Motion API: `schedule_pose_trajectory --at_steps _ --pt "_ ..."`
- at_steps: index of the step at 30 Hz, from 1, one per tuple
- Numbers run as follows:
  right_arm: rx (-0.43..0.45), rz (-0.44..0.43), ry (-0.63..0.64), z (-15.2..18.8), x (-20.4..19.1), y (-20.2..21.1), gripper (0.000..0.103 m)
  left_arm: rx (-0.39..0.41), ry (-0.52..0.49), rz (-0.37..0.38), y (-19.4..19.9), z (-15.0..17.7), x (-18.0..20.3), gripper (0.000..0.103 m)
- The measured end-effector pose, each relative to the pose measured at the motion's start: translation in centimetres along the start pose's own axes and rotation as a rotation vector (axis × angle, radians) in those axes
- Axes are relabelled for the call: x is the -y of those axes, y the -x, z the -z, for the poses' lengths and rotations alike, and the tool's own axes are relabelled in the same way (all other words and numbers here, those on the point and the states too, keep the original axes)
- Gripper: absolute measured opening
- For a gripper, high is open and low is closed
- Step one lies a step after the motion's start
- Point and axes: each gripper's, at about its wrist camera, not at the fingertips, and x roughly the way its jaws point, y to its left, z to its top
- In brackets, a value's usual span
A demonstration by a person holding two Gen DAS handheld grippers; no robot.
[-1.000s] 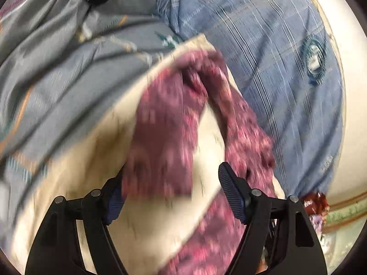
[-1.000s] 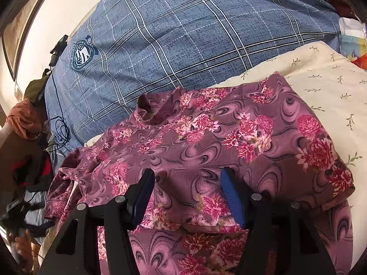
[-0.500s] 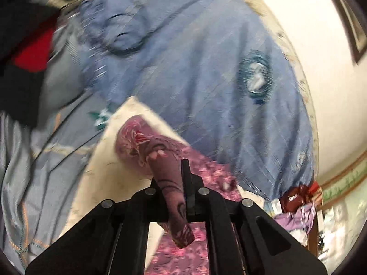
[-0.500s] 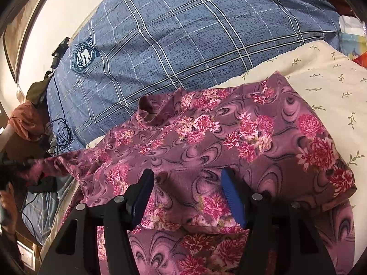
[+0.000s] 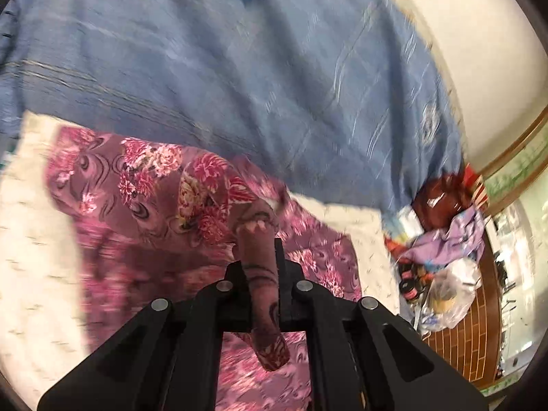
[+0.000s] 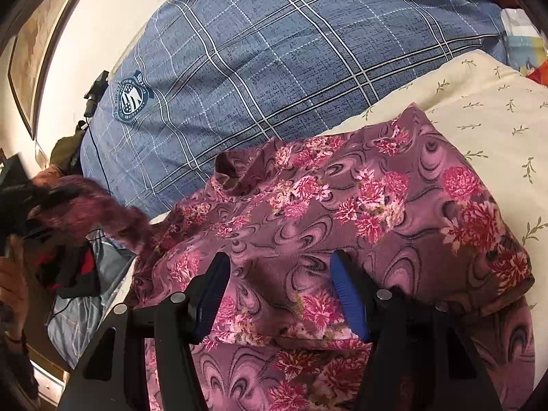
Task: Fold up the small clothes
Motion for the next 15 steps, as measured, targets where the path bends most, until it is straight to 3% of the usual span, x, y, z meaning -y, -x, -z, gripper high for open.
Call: schedule_pose_trajectory --at_steps 6,9,11,15 --pt "0.008 -0.019 -0.012 0.0 0.2 0.1 0.063 -0.123 -0.003 -0.067 -9.1 0.8 3.1 0.007" --pt "0.010 -0.025 -0.016 0.0 0.3 0.1 0.063 -0.193 0.006 -0.084 -10.8 1.4 3.4 0.029" --pt "0.008 -0.025 -0.018 0.0 0.4 0.2 0.063 -0.211 0.025 -0.013 -9.7 1.9 3.1 0.036" --pt "-0.037 0.019 -0.018 -0.8 -0.5 0.0 0.065 -0.078 0.069 0.072 -2.7 2.8 -0.8 0.062"
